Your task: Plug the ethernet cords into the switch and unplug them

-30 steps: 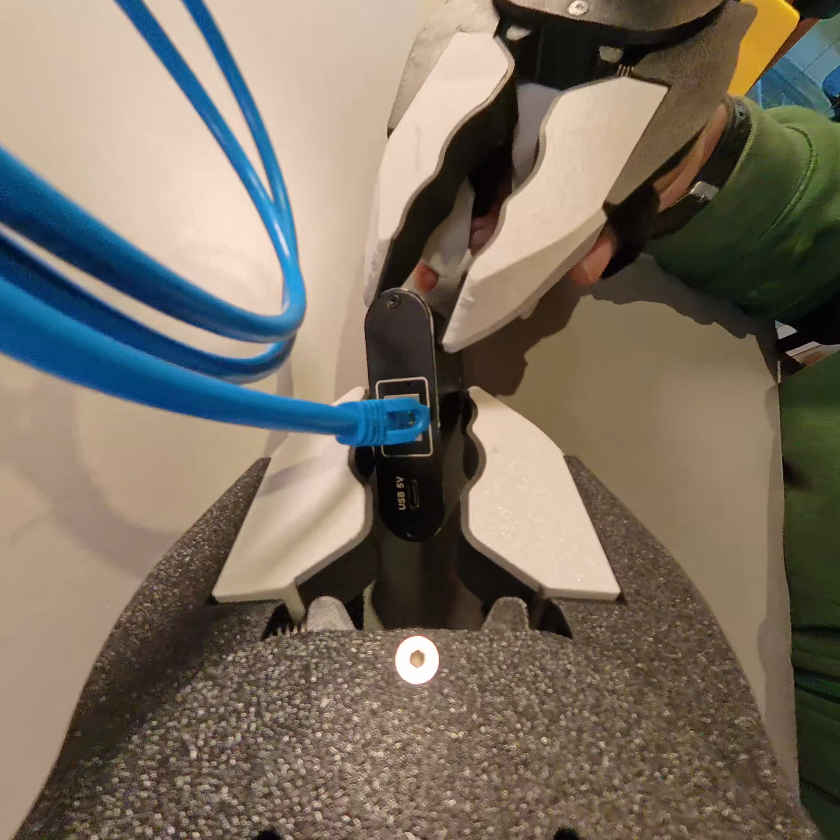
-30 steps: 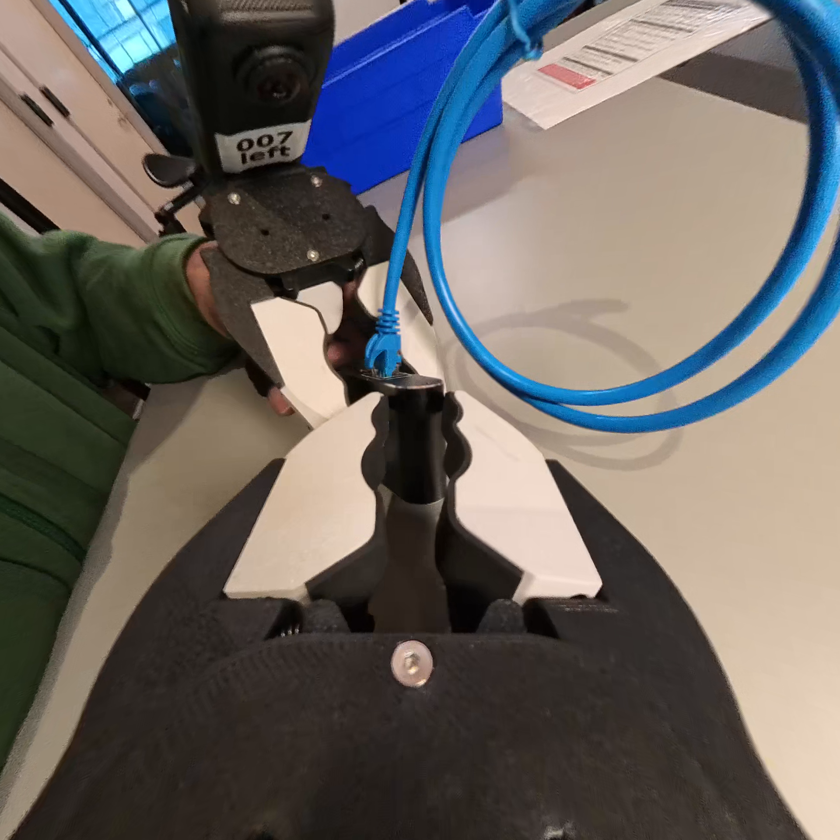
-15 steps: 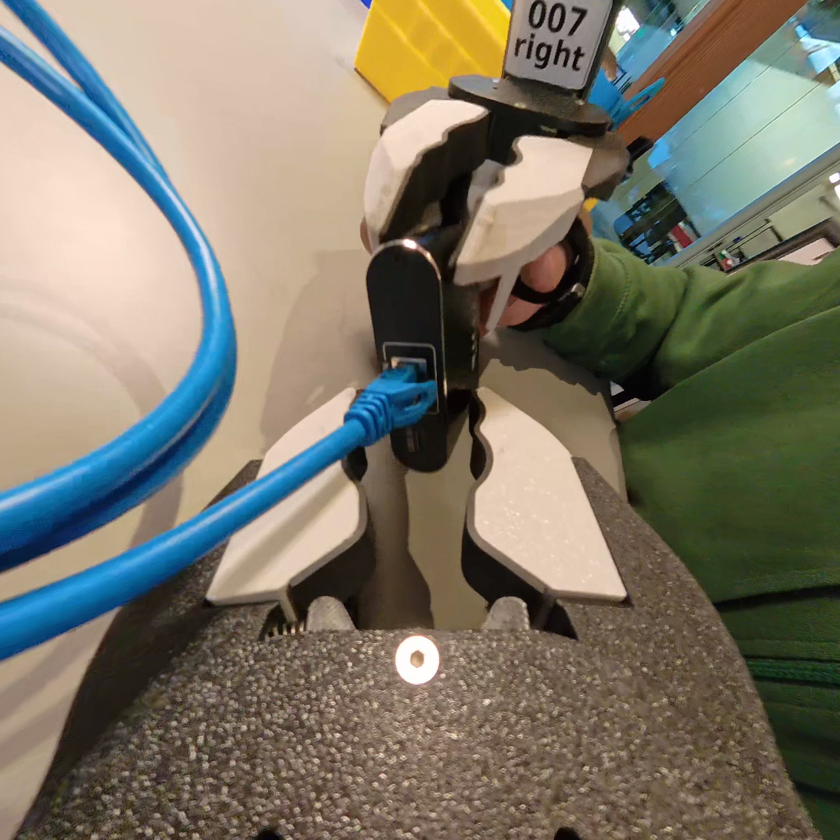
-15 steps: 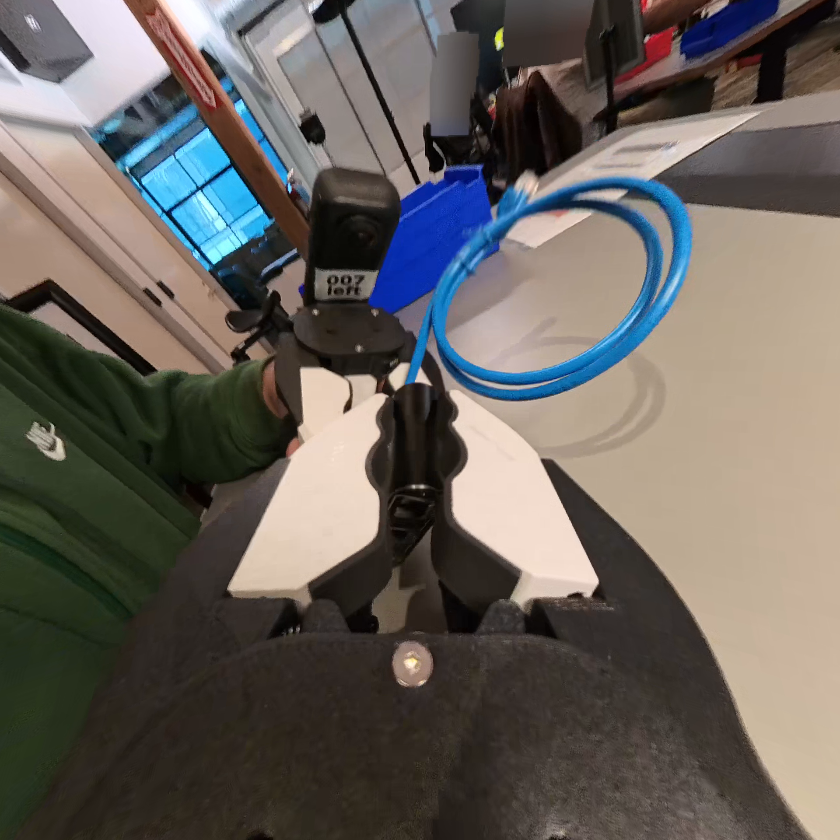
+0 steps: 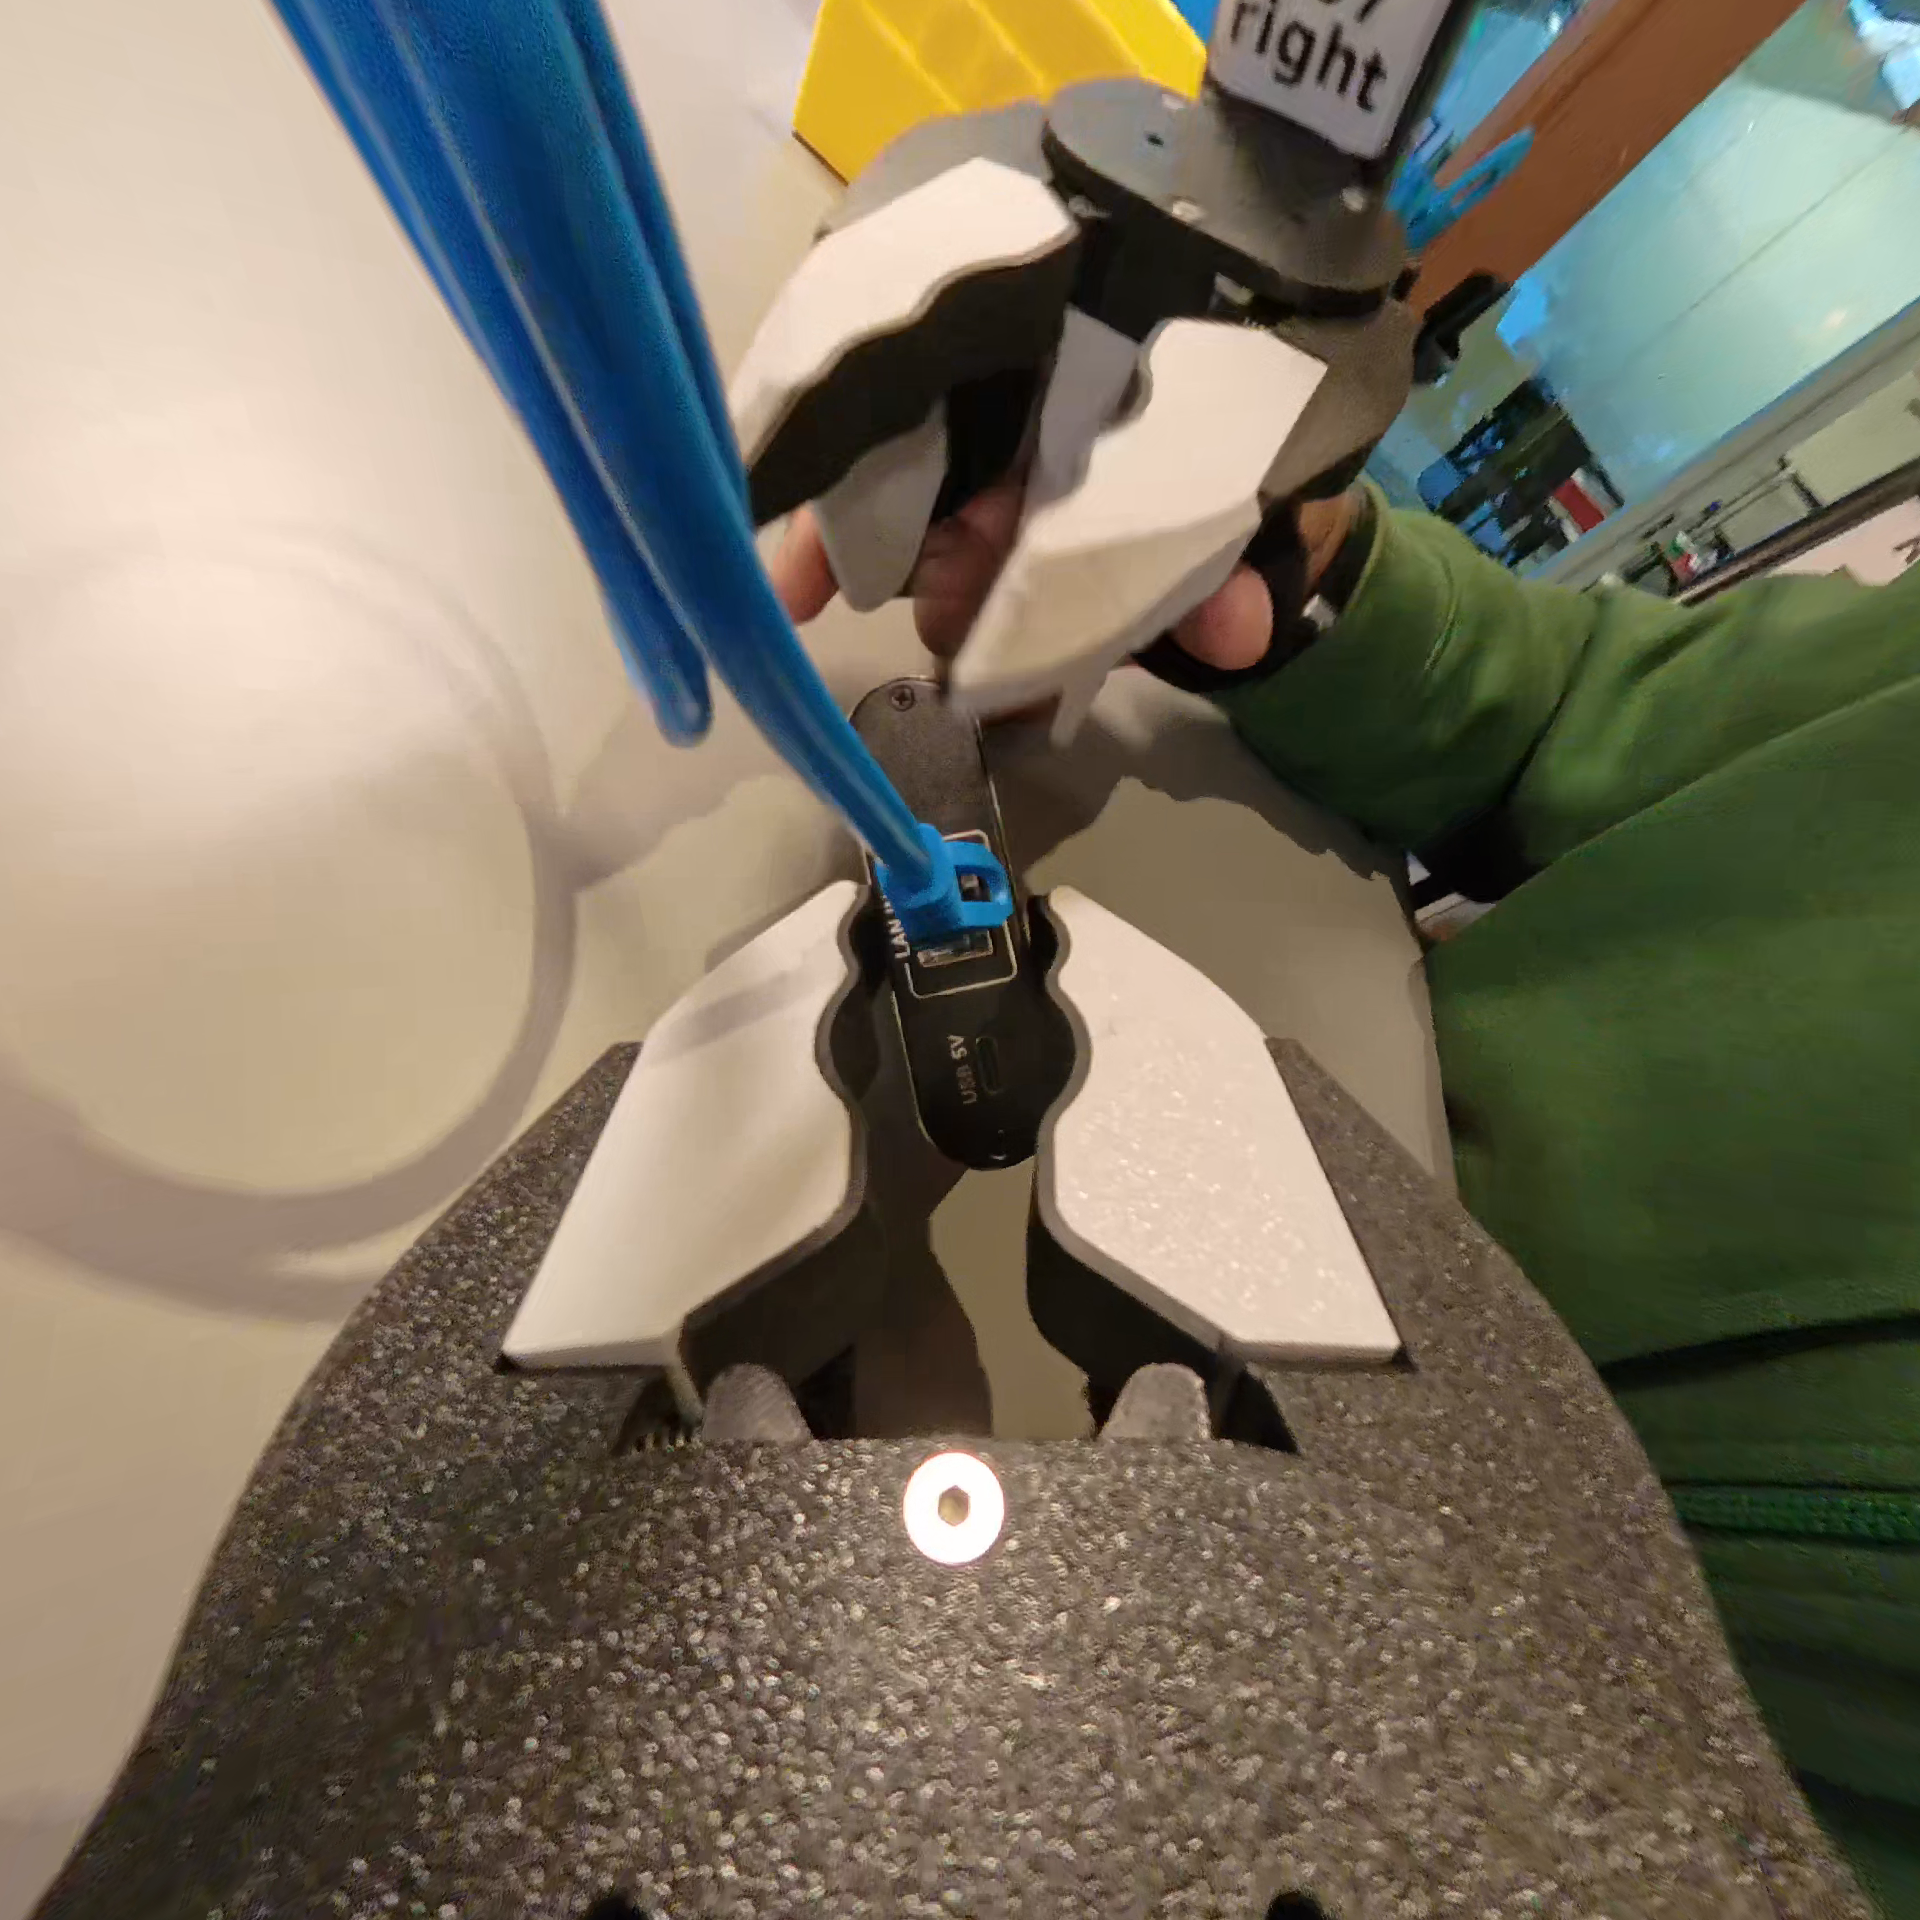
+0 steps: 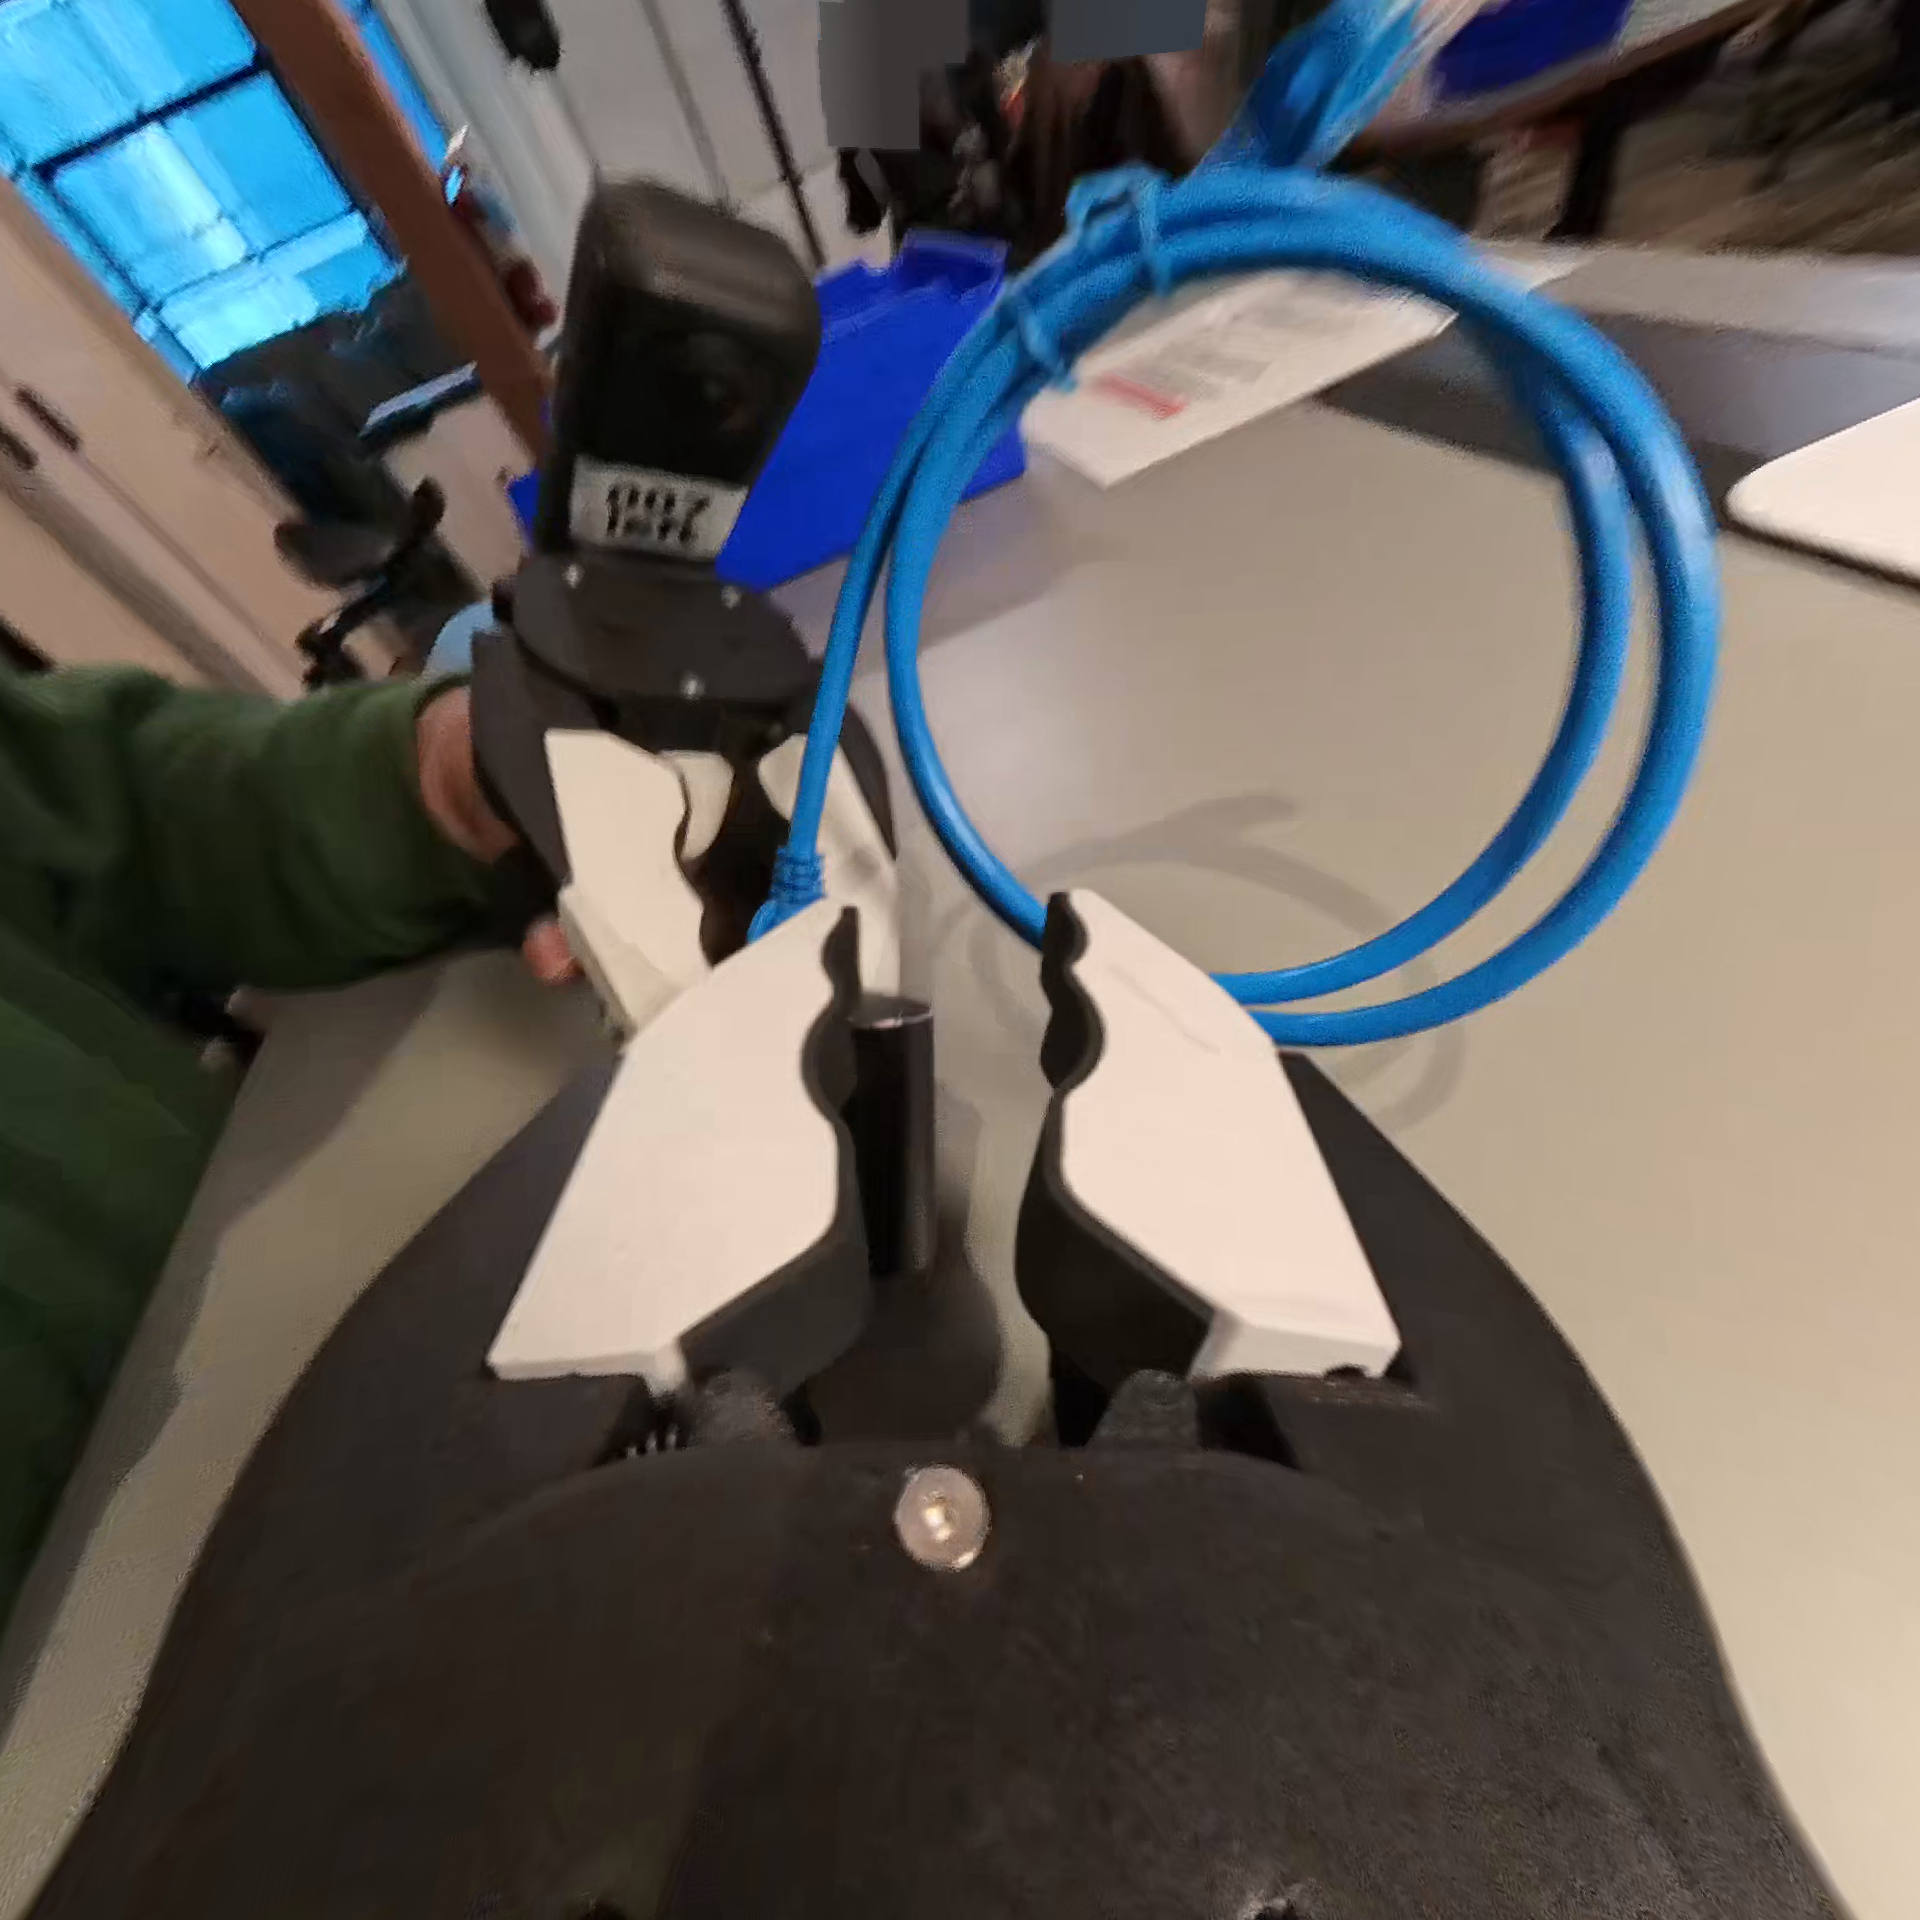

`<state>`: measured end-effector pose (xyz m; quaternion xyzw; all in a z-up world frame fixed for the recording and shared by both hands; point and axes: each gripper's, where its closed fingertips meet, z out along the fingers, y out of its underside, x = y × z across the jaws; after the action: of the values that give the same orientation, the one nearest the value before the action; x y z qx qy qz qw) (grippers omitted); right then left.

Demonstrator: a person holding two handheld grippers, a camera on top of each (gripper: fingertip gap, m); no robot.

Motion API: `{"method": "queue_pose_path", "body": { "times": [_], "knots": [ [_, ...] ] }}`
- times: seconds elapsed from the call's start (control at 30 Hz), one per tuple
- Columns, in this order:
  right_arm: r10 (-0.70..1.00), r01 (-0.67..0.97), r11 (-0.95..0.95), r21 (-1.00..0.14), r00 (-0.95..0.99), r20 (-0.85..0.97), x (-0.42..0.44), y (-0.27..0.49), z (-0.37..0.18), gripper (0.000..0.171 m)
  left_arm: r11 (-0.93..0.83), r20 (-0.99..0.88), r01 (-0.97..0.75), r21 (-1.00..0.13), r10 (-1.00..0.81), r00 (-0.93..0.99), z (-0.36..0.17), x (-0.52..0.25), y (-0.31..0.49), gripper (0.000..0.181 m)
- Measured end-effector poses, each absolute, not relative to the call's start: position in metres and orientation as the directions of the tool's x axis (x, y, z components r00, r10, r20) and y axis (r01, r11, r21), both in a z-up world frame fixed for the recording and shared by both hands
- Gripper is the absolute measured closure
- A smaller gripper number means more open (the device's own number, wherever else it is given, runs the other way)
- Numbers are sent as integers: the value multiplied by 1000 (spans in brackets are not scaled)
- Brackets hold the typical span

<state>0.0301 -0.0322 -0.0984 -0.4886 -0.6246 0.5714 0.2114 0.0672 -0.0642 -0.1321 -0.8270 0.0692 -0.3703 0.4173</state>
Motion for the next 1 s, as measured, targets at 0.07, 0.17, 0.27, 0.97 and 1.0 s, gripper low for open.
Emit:
{"method": "queue_pose_path", "body": {
  "times": [0.07, 0.17, 0.27, 0.97, 1.0],
  "knots": [
    [813, 473, -57, -879, -489, -316, 39, -45, -116, 123, -643, 529, 159, -749, -436, 728, -134, 70, -66, 153],
    [766, 498, -47, -866, -538, -351, 47, -57, -118, 142, -648, 510, 130, -750, -442, 738, -136, 72, -67, 154],
    [739, 530, -56, -846, -548, -392, 52, -61, -119, 147, -650, 504, 117, -751, -449, 738, -137, 72, -68, 154],
    [784, 278, -120, -953, -562, -263, 49, -44, -71, 146, -545, 461, 168, -821, -461, 758, -120, 55, -61, 138],
    [767, 250, -163, -954, -576, -282, 49, -45, -65, 147, -544, 474, 182, -819, -463, 749, -118, 57, -61, 135]
  ]
}}
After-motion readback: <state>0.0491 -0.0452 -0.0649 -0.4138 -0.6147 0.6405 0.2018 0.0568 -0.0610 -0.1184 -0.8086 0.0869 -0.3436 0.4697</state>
